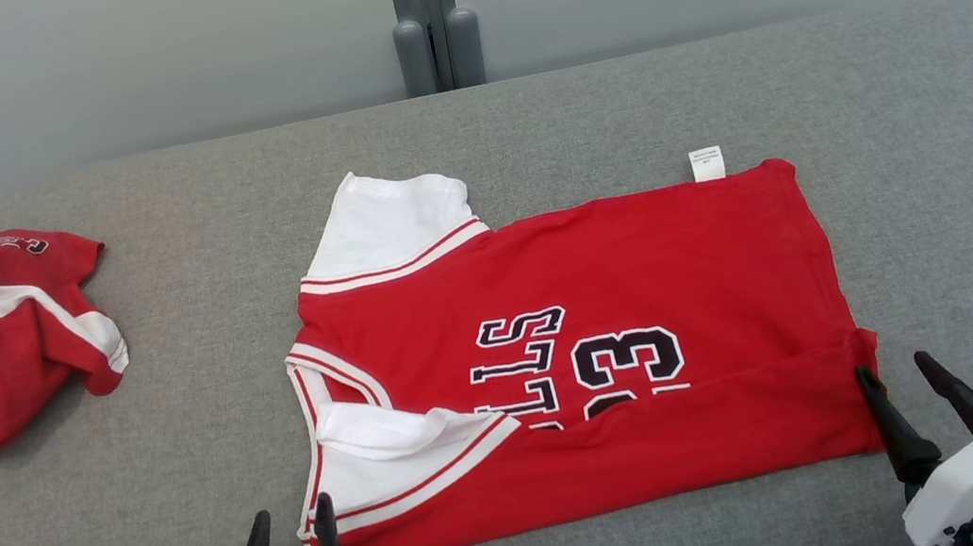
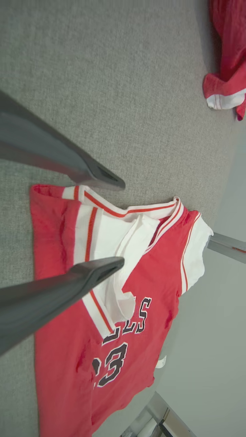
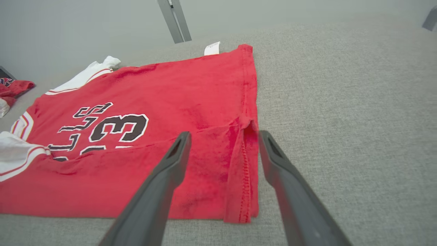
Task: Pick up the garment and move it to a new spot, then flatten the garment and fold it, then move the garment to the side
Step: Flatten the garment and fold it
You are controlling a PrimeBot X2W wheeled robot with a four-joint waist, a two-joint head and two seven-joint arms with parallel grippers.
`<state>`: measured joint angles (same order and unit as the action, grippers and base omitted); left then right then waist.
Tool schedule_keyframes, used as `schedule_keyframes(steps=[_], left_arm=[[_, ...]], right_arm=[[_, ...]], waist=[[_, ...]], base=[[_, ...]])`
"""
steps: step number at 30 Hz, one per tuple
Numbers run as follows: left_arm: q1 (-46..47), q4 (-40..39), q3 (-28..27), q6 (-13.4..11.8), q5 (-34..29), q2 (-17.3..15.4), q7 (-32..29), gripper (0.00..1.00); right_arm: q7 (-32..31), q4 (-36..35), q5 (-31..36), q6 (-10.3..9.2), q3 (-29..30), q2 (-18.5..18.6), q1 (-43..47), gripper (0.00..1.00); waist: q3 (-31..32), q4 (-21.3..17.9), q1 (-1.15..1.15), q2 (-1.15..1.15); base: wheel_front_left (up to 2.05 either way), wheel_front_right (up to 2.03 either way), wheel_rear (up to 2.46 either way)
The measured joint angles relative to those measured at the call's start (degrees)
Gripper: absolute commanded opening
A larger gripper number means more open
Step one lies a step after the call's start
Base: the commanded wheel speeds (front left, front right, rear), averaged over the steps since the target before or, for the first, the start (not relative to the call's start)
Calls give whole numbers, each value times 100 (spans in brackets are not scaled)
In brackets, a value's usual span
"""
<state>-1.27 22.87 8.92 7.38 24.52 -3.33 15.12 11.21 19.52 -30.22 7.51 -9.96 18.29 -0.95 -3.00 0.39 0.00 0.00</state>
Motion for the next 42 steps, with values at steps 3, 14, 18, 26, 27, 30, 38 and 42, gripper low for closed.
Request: schedule_keyframes(steps=[3,14,18,26,27,30,38,42], left_arm=[[74,-148,-204,-3,-66,9,0,100],[527,-662,-686,-12,-751,-51,0,100],[627,-698,-746,-12,-809,-37,0,100],[602,-724,-978,-11,-983,-13,0,100],[573,-723,-1028,-11,-983,-9,0,100],[519,-726,-1094,-11,-1080,-7,0,100],[354,-765,-1149,-11,-1265,2,0,100],[322,-770,-1165,-9,-1263,8,0,100]], right_arm=[[94,-118,132,-1,163,-52,-66,100],[353,-738,809,-1,509,-457,-216,100],[378,-901,1072,-1,531,-628,-226,100],[383,-1228,1382,0,653,-855,-23,100],[383,-1246,1394,-1,688,-870,24,100],[383,-1295,1433,-1,724,-935,120,100],[383,-1313,1538,-1,664,-980,224,100],[383,-1308,1577,-1,645,-980,231,100]], waist=[[56,-39,0,0],[185,-9,0,0],[196,11,0,0],[232,36,0,0],[234,46,0,0],[235,75,0,0],[261,94,0,0],[262,102,0,0]], base=[[0,0,0],[0,0,0],[0,0,0],[0,0,0],[0,0,0],[0,0,0],[0,0,0],[0,0,0]])
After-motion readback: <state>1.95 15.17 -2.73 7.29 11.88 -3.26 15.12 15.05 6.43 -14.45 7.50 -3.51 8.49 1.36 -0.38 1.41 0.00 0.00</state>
